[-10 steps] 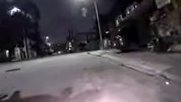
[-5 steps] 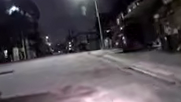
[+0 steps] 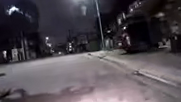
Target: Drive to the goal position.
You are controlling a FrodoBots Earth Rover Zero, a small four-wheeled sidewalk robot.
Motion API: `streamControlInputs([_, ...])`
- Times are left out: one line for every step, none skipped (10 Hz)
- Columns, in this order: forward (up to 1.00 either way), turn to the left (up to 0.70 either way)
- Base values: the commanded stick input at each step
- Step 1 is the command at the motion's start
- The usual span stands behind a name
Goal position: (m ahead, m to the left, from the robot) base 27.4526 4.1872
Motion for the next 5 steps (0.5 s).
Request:
streamControlInputs([1.0,0.0])
streamControlInputs([1.0,0.0])
streamControlInputs([1.0,0.0])
streamControlInputs([1.0,0.0])
streamControlInputs([1.0,0.0])
